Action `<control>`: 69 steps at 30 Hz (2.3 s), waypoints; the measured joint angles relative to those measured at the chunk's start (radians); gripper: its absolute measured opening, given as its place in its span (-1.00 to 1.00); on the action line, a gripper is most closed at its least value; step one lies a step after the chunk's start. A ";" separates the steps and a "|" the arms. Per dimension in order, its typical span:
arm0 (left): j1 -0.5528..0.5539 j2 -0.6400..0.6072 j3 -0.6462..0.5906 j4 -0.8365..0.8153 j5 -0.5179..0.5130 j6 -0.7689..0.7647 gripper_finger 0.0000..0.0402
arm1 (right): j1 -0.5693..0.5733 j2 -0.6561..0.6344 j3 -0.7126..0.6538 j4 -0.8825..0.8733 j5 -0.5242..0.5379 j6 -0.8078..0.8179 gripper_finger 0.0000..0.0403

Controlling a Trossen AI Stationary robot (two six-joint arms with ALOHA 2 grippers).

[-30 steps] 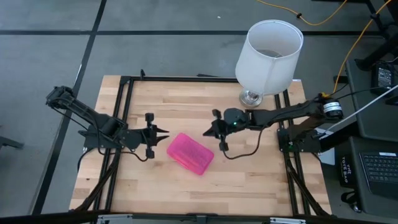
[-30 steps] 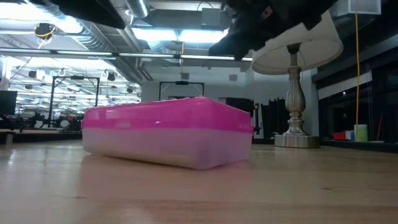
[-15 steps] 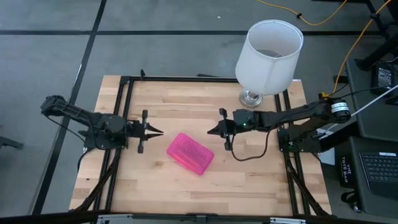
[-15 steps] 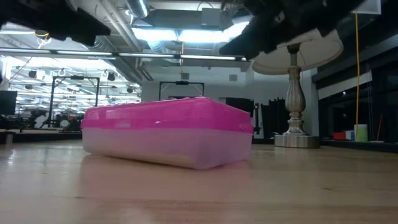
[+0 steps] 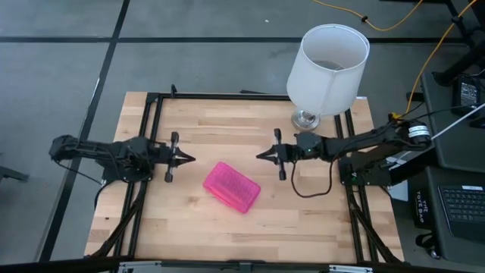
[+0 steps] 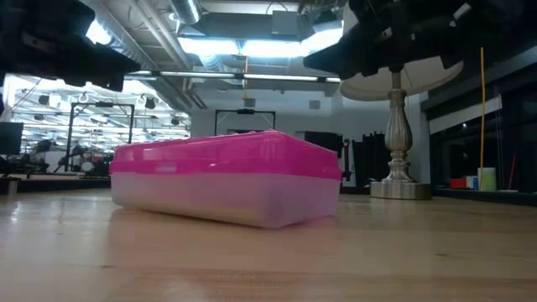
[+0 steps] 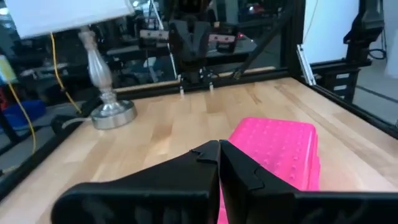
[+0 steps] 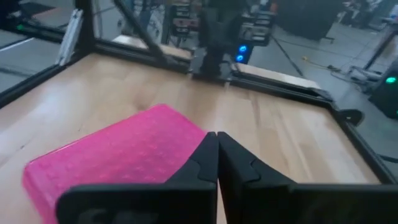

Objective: Pick & place school supplies into a supply box
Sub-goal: Return to Home Position

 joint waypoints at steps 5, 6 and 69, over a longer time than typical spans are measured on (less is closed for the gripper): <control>0.088 -0.083 -0.002 -0.059 0.037 0.026 -0.99 | -0.055 -0.033 -0.047 0.031 -0.026 0.003 -0.99; 0.107 -0.100 -0.003 -0.071 0.046 0.028 -1.00 | -0.066 -0.048 -0.057 0.034 -0.027 0.003 -0.99; 0.480 -0.219 -0.050 -0.031 0.178 -0.050 -0.98 | -0.212 -0.760 -0.519 -0.015 -0.067 0.139 -0.99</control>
